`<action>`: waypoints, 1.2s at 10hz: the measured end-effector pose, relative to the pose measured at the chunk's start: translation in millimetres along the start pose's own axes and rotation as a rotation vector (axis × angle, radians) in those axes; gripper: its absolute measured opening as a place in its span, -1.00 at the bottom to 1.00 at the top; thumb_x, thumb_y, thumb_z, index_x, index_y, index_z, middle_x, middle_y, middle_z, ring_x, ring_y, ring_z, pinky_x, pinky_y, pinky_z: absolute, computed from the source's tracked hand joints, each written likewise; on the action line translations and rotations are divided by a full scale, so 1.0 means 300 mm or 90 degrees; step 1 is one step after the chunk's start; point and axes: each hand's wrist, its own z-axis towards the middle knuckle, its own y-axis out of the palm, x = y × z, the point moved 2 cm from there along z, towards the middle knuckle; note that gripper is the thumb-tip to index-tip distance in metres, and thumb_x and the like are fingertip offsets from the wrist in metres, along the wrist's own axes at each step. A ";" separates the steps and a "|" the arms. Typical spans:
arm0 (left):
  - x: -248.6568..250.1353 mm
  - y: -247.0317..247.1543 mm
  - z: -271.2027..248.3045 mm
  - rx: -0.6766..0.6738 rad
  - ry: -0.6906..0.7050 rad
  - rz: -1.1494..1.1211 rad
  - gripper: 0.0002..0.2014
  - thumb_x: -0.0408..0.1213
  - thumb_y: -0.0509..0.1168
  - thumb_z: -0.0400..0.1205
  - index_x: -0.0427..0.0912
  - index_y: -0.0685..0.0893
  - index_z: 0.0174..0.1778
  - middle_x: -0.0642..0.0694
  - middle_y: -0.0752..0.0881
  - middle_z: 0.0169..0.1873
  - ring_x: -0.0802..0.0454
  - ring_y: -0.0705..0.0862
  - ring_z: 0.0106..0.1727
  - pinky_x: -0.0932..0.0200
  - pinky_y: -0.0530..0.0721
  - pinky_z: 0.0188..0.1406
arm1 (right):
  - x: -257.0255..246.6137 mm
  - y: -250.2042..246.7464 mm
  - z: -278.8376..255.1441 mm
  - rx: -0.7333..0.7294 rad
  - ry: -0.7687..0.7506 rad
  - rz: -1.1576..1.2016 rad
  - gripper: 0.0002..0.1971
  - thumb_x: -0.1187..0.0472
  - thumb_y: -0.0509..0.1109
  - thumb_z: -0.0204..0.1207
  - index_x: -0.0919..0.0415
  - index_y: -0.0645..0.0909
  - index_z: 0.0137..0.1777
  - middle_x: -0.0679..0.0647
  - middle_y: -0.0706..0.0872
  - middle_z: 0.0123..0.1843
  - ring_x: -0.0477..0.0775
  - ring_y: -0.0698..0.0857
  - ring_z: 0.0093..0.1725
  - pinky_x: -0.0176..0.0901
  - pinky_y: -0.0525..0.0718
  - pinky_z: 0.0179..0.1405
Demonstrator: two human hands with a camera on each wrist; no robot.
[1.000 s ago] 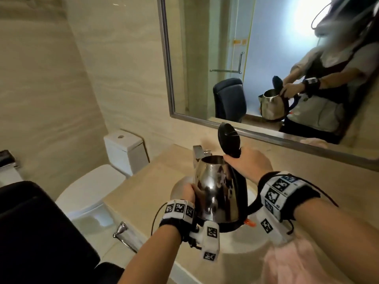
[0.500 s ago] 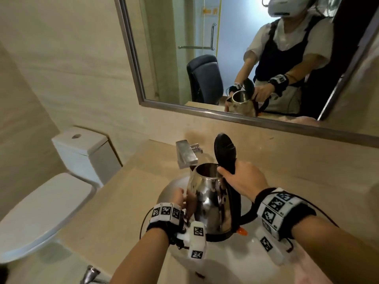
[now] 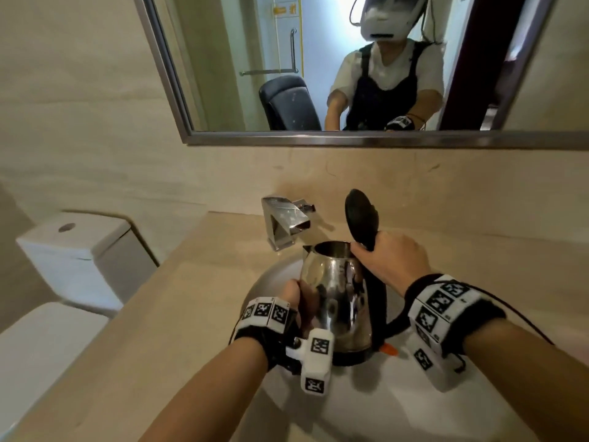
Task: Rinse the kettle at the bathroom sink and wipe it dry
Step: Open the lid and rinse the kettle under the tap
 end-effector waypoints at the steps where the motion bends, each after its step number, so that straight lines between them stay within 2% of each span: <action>1: -0.003 -0.031 0.019 -0.023 -0.008 -0.017 -0.78 -0.29 -0.01 0.64 -0.18 0.46 -0.29 -0.15 0.54 -0.33 -0.06 0.53 -0.35 0.12 0.53 -0.39 | -0.012 0.054 0.000 0.030 0.004 0.004 -0.54 -0.25 0.20 0.52 0.16 0.61 -0.22 0.07 0.57 -0.38 0.18 0.59 -0.28 -0.15 0.47 -0.29; 2: 0.019 -0.084 0.017 -0.061 0.041 -0.024 -0.73 -0.37 -0.02 0.69 -0.21 0.46 -0.31 -0.09 0.65 -0.59 -0.03 0.53 -0.37 0.16 0.52 -0.43 | -0.039 0.101 -0.004 0.062 0.028 0.005 -0.55 -0.22 0.22 0.53 0.19 0.60 -0.22 0.05 0.50 -0.44 0.17 0.54 -0.30 -0.14 0.45 -0.29; 3: 0.032 -0.126 0.023 -0.058 0.036 -0.006 -0.60 -0.39 -0.02 0.68 -0.25 0.46 -0.49 -0.04 0.56 -0.81 0.00 0.52 -0.49 0.27 0.49 -0.57 | -0.076 0.120 -0.008 0.100 0.043 0.015 -0.57 -0.20 0.24 0.53 0.19 0.61 -0.21 0.06 0.50 -0.42 0.18 0.54 -0.28 -0.14 0.45 -0.26; 4: 0.061 -0.160 -0.014 -0.095 0.033 -0.056 -0.49 -0.38 0.03 0.62 -0.24 0.40 -0.74 -0.08 0.46 -0.84 0.06 0.47 -0.69 0.42 0.42 -0.70 | -0.131 0.107 -0.009 0.120 0.040 0.007 -0.56 -0.20 0.25 0.51 0.21 0.67 -0.15 0.12 0.57 -0.31 0.24 0.65 -0.18 -0.14 0.47 -0.25; 5: 0.102 -0.184 -0.043 -0.149 0.032 -0.107 -0.62 -0.32 0.04 0.65 -0.23 0.44 -0.52 -0.09 0.52 -0.81 0.05 0.49 -0.83 0.45 0.47 -0.77 | -0.178 0.108 -0.006 0.130 0.026 -0.002 -0.57 -0.19 0.27 0.50 0.21 0.68 -0.14 0.12 0.59 -0.30 0.26 0.69 -0.13 -0.13 0.50 -0.25; 6: 0.181 -0.191 -0.096 -0.167 0.026 -0.181 -0.72 -0.20 0.06 0.69 -0.34 0.55 -0.13 -0.26 0.63 -0.58 -0.10 0.66 -0.61 0.18 0.67 -0.59 | -0.195 0.129 -0.008 0.156 0.008 -0.025 -0.58 -0.17 0.27 0.49 0.21 0.69 -0.15 0.17 0.68 -0.25 0.27 0.71 -0.12 -0.11 0.53 -0.23; 7: 0.253 -0.216 -0.154 -0.169 0.054 -0.156 -0.65 -0.17 0.05 0.72 -0.46 0.42 -0.13 -0.35 0.62 -0.38 -0.23 0.51 -0.28 -0.07 0.54 -0.09 | -0.174 0.157 -0.014 0.175 0.015 -0.022 -0.58 -0.17 0.27 0.50 0.21 0.68 -0.17 0.15 0.67 -0.29 0.26 0.72 -0.14 -0.15 0.49 -0.27; 8: 0.330 -0.220 -0.180 -0.172 0.133 -0.147 -0.70 -0.18 0.05 0.71 -0.40 0.48 -0.04 -0.23 0.51 -0.15 -0.19 0.49 -0.18 -0.04 0.50 0.12 | -0.147 0.171 -0.008 0.188 0.035 0.001 -0.57 -0.19 0.27 0.50 0.21 0.69 -0.17 0.15 0.71 -0.28 0.24 0.72 -0.15 -0.17 0.48 -0.29; 9: 0.394 -0.203 -0.167 -0.103 0.278 -0.058 -0.77 -0.24 0.09 0.66 -0.21 0.53 0.16 -0.11 0.50 0.13 -0.07 0.45 0.34 0.09 0.47 0.14 | -0.147 0.177 0.005 0.190 0.038 0.020 -0.57 -0.20 0.27 0.49 0.19 0.71 -0.17 0.15 0.73 -0.26 0.23 0.72 -0.14 -0.17 0.47 -0.28; 10: 0.460 -0.181 -0.154 -0.023 0.411 0.079 -0.79 -0.34 0.09 0.68 -0.26 0.60 0.10 -0.19 0.60 0.12 -0.10 0.55 0.18 0.20 0.47 -0.04 | -0.162 0.172 0.017 0.177 0.030 0.020 -0.57 -0.21 0.26 0.49 0.17 0.68 -0.17 0.08 0.63 -0.33 0.19 0.65 -0.23 -0.18 0.45 -0.29; 11: 0.525 -0.150 -0.138 0.000 0.532 0.256 -0.70 -0.39 0.10 0.67 -0.36 0.68 0.19 -0.24 0.63 0.29 -0.13 0.53 0.37 0.16 0.43 0.20 | -0.172 0.166 0.031 0.158 0.023 0.009 -0.58 -0.22 0.25 0.49 0.14 0.65 -0.20 0.06 0.62 -0.33 0.13 0.55 -0.29 -0.19 0.44 -0.28; 12: 0.578 -0.112 -0.104 -0.062 0.530 0.470 -0.71 -0.36 0.12 0.67 -0.30 0.74 0.12 -0.15 0.66 0.25 -0.04 0.54 0.35 0.24 0.37 0.22 | -0.178 0.163 0.049 0.149 0.014 0.008 -0.59 -0.23 0.25 0.48 0.12 0.62 -0.25 0.06 0.63 -0.33 0.12 0.55 -0.29 -0.19 0.45 -0.28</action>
